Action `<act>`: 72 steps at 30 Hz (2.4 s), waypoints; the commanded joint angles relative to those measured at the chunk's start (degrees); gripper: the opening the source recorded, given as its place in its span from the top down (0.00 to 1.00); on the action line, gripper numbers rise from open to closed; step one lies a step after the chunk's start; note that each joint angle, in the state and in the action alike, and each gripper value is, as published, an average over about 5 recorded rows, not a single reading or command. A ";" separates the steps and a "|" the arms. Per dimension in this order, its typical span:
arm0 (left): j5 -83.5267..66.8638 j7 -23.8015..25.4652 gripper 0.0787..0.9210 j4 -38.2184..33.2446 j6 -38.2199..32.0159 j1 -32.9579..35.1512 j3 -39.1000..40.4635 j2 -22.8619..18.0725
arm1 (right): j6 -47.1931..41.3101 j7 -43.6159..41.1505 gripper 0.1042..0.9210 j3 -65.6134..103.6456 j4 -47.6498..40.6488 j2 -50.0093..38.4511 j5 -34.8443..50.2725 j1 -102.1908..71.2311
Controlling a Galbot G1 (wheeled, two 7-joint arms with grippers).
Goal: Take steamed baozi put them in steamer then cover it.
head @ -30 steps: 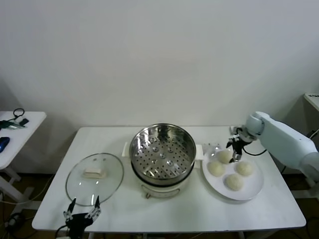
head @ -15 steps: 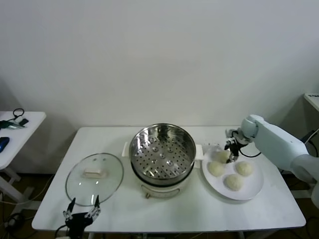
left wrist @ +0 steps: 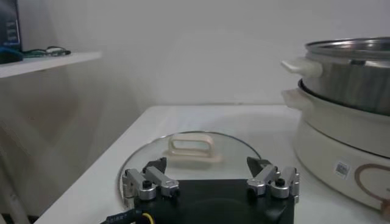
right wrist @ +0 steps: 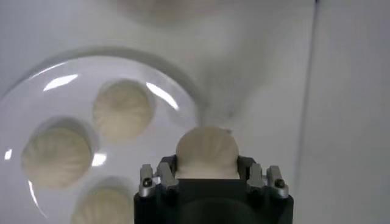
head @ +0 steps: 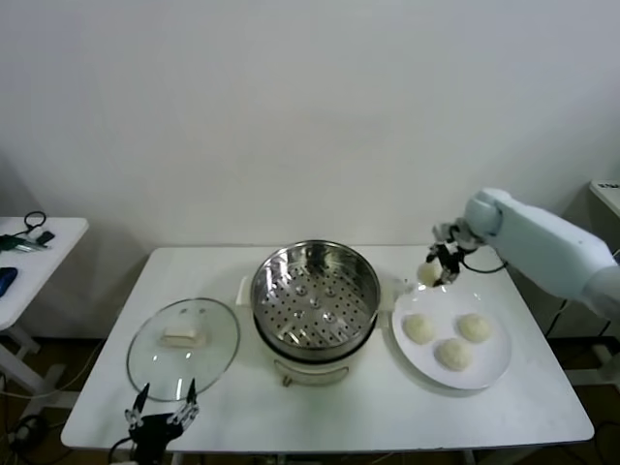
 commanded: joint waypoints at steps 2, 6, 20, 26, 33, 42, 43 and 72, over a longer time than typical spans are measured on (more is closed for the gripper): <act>0.32 0.04 0.12 -0.49 -0.20 0.54 0.10 0.26 | 20.20 -1.76 0.34 -14.39 16.23 5.74 7.35 24.37; 0.22 -0.04 0.12 -0.54 -0.29 0.62 -0.13 0.31 | 21.91 -0.59 0.35 -14.36 25.71 8.27 3.59 24.15; 0.23 -0.17 0.12 -1.52 -0.31 1.18 0.07 0.71 | 29.04 6.28 0.34 -8.07 13.57 19.22 -22.98 2.82; 0.09 -0.17 0.12 -1.68 -0.33 1.23 0.00 0.94 | 30.42 7.64 0.35 -5.00 6.09 21.29 -28.08 -2.54; -0.02 -0.28 0.12 -1.46 -0.49 1.14 -0.08 1.06 | 31.18 9.39 0.34 -2.21 0.91 22.29 -31.16 -5.06; -0.19 -0.53 0.12 -1.40 -0.53 0.93 -0.21 0.96 | 31.98 11.09 0.34 -0.10 -3.42 23.90 -31.98 -6.18; -0.20 -0.55 0.12 -1.41 -0.53 0.93 -0.22 0.94 | 32.06 11.03 0.33 -0.31 -3.37 23.92 -31.36 -6.04; 0.94 -0.49 0.12 -3.86 -1.01 2.66 0.44 0.57 | -12.68 0.45 0.12 -35.54 17.86 -7.58 29.00 26.42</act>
